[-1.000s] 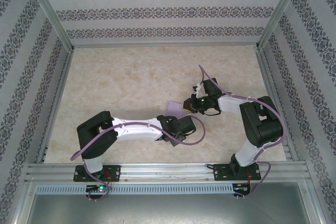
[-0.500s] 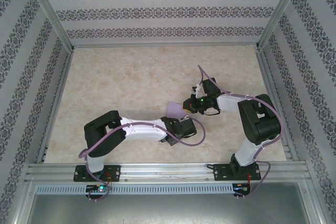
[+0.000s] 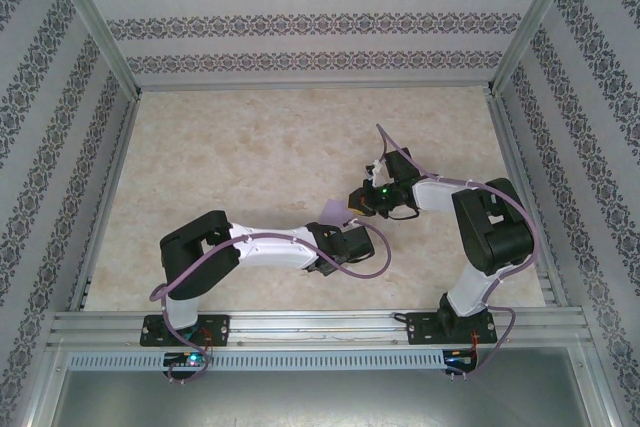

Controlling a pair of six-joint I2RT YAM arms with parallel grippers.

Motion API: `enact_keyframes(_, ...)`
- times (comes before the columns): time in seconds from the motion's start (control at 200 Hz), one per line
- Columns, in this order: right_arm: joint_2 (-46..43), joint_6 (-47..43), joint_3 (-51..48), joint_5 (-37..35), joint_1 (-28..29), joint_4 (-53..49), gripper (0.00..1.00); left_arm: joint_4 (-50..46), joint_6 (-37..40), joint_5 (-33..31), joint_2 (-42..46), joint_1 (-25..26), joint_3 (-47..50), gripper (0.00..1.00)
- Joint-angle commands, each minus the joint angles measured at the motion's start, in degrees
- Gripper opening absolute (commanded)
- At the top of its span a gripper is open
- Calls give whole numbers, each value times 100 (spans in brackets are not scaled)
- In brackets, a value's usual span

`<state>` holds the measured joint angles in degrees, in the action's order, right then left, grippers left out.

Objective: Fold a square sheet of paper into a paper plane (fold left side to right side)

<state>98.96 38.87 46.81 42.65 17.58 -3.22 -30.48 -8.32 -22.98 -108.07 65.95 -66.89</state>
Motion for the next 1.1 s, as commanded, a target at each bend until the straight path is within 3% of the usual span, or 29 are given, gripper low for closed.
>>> enact_keyframes(0.0,-70,-160,103,-175,-126,-210,6,-91,-117,-10,76,32,13,5)
enact_keyframes(0.205,-794,-400,-271,-480,-691,-506,30,-122,-169,407,139,-75,-93,0)
enact_keyframes(0.365,-1418,-963,-469,-995,-1120,-1239,41,-202,-284,1473,222,-384,-252,0)
enact_keyframes(0.675,-1901,-1247,-989,-723,-1354,-1036,43,-19,-991,3855,212,-1254,-441,0)
enact_keyframes(0.914,-2080,-968,-1324,-351,-1328,-392,43,1357,-2113,5330,320,-1874,193,0)
enact_keyframes(1.094,-2100,-814,-1506,-287,-1224,-73,43,2550,-2895,5901,443,-2179,723,0)
